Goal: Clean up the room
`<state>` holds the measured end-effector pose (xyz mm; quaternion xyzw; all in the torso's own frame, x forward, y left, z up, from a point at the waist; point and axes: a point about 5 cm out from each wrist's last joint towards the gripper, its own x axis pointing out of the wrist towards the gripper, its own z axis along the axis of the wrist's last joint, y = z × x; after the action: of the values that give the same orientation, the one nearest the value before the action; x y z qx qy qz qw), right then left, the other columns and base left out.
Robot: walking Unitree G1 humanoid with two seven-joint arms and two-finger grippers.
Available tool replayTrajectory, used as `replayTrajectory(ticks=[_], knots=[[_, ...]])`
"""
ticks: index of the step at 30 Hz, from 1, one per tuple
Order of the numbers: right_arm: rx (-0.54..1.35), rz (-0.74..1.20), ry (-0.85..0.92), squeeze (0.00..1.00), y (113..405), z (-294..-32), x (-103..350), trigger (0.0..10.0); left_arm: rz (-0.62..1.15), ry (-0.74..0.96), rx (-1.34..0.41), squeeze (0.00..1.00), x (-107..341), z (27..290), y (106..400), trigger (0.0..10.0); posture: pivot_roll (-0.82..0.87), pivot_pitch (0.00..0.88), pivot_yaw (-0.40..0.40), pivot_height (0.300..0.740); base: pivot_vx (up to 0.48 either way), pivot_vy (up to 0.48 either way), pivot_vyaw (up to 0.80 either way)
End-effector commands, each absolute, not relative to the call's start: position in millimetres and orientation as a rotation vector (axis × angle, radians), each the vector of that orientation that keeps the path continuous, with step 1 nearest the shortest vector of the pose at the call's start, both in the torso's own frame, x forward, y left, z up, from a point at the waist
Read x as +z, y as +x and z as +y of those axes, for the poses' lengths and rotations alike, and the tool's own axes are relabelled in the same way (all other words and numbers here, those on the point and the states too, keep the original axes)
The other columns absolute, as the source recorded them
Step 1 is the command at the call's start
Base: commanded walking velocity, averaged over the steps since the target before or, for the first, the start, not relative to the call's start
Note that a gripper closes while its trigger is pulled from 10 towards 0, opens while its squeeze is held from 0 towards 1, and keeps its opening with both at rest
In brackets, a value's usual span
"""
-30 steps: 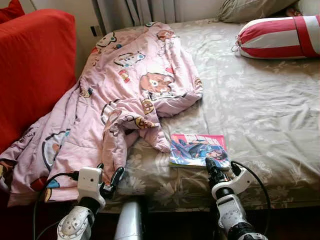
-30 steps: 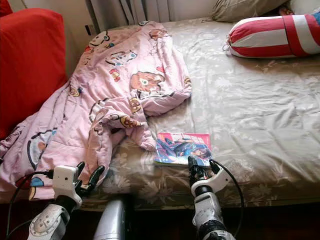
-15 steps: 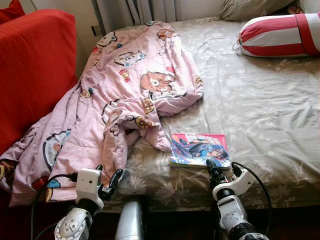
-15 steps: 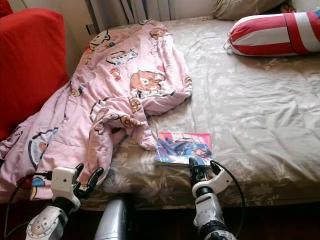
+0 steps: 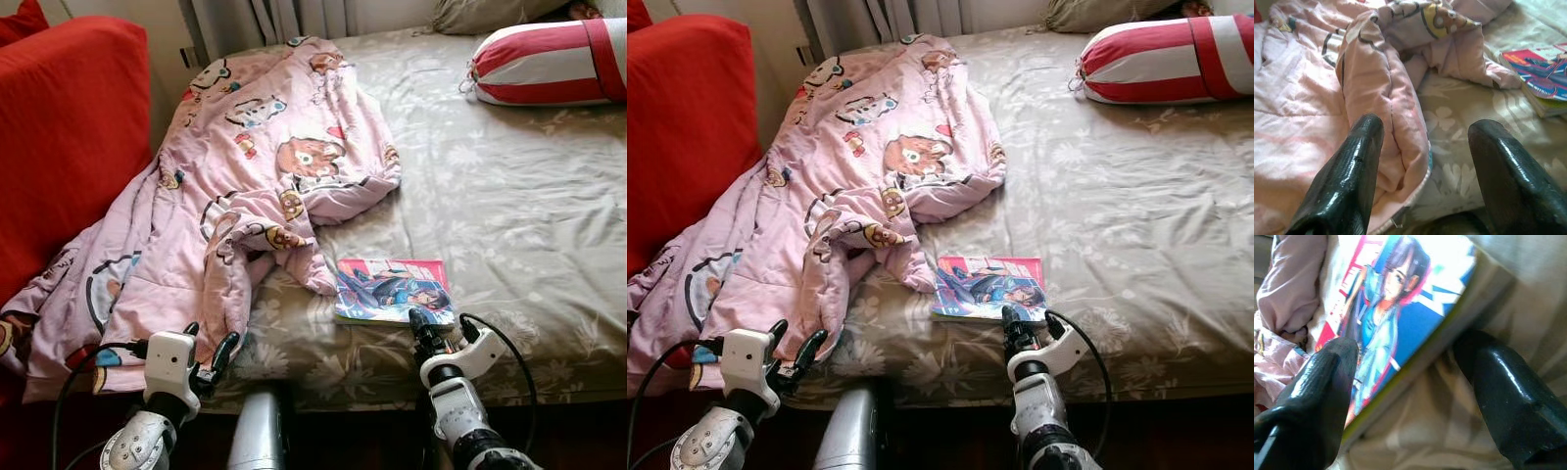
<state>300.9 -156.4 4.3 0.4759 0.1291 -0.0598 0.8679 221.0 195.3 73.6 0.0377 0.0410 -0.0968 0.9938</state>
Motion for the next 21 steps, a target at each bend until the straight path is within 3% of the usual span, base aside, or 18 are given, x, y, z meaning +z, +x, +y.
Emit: replayTrajectory(ticks=[1,18,19,20,21], knots=[[-0.111,0.28,1.019,0.0,304.5,-149.7,6.8,10.0,0.092,0.102,-0.191,0.0,75.9,199.8,218.6,10.0,0.29,0.14,0.143,0.538,0.0,0.0,0.0],[-0.13,0.301,1.086,0.0,301.4,-147.2,2.4,10.0,0.099,0.113,-0.211,0.0,85.1,193.2,204.2,10.0,0.31,0.179,0.149,0.538,0.0,0.0,0.0],[-0.127,0.293,1.089,0.0,303.7,-147.5,4.8,3.5,0.102,0.114,-0.21,0.0,85.9,193.0,203.3,10.0,0.31,0.181,0.148,0.538,0.0,0.0,0.0],[-0.123,0.287,1.091,0.0,305.2,-147.5,6.4,0.0,0.104,0.114,-0.209,0.0,85.8,193.0,203.1,10.0,0.31,0.182,0.147,0.538,0.0,0.0,0.0],[-0.112,0.276,1.094,0.0,307.9,-147.4,9.4,0.0,0.107,0.114,-0.208,0.0,85.7,192.8,202.5,10.0,0.31,0.182,0.145,0.538,0.0,0.0,0.0]])
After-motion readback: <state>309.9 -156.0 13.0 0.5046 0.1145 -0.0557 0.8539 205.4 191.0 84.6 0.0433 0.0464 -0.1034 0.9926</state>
